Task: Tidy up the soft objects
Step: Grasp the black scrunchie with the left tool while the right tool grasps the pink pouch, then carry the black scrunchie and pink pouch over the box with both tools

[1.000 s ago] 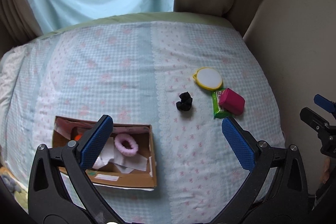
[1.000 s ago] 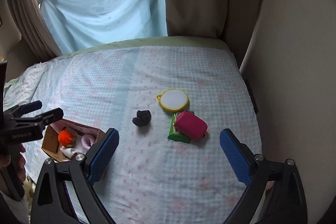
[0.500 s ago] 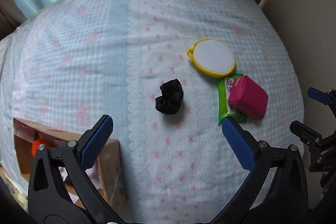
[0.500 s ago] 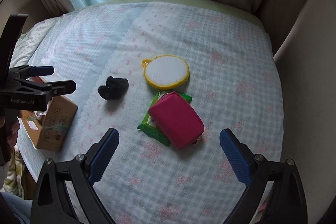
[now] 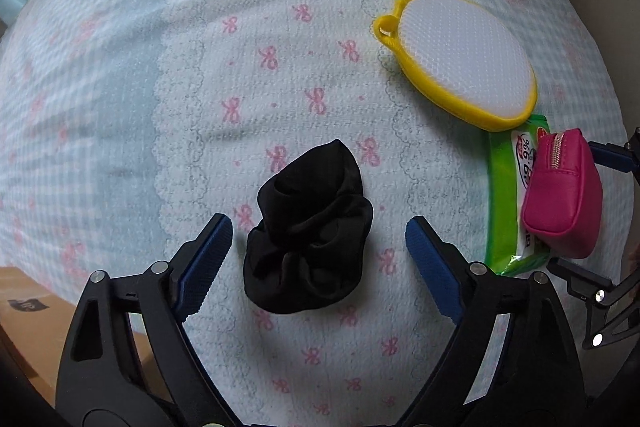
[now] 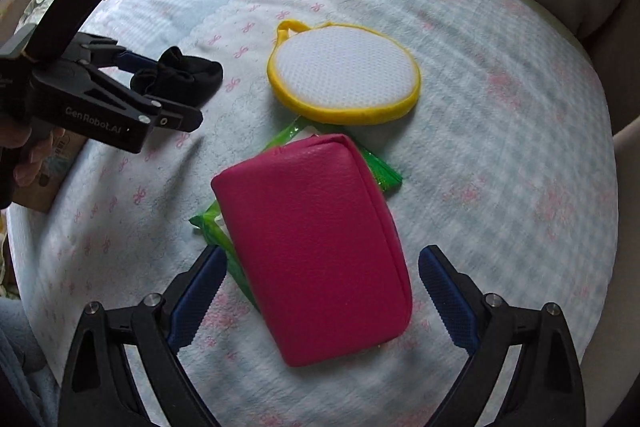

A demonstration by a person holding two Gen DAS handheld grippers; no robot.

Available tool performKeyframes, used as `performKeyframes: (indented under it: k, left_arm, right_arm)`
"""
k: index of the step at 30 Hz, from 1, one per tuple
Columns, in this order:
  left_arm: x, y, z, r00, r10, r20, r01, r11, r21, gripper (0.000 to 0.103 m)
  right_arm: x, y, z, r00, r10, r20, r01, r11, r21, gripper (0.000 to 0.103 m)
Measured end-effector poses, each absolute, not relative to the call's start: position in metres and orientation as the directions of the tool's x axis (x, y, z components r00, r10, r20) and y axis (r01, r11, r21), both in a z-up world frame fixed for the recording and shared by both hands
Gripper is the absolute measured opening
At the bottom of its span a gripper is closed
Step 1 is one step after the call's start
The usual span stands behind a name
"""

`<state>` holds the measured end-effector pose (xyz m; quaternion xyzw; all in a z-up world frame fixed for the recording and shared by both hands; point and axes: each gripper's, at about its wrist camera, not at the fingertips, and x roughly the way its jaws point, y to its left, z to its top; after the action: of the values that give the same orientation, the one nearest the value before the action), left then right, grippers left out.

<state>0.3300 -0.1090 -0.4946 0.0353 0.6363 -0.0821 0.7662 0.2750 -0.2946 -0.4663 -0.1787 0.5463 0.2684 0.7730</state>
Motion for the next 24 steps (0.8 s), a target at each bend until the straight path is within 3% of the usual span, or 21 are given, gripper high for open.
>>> performKeyframes:
  k: [2, 5, 7, 11, 16, 24]
  left_arm:
    - [0.332, -0.109, -0.498, 0.178, -0.097, -0.979, 0.165, 0.984, -0.067, 0.087]
    - [0.332, -0.110, -0.502, 0.177, -0.100, -0.979, 0.161, 0.984, -0.071, 0.077]
    - [0.331, -0.113, -0.501, 0.183, -0.103, -0.978, 0.163, 0.984, -0.074, 0.073]
    - [0.330, -0.112, -0.502, 0.193, -0.112, -0.975, 0.166, 0.983, -0.080, 0.047]
    - [0.333, -0.103, -0.495, 0.208, -0.131, -0.969, 0.170, 0.981, -0.096, 0.027]
    - [0.333, -0.093, -0.483, 0.229, -0.156, -0.961, 0.168, 0.979, -0.119, 0.020]
  right_arm:
    - [0.276, -0.291, -0.470, 0.262, 0.213, -0.941, -0.632, 0.775, -0.001, 0.095]
    - [0.280, -0.288, -0.473, 0.245, 0.219, -0.944, -0.648, 0.762, 0.008, 0.079]
    - [0.283, -0.287, -0.475, 0.237, 0.219, -0.947, -0.651, 0.759, 0.012, 0.076]
    - [0.287, -0.288, -0.473, 0.229, 0.220, -0.948, -0.647, 0.762, 0.021, 0.067]
    - [0.288, -0.288, -0.469, 0.232, 0.227, -0.946, -0.639, 0.769, 0.028, 0.058]
    - [0.287, -0.289, -0.464, 0.242, 0.228, -0.943, -0.611, 0.791, 0.034, 0.050]
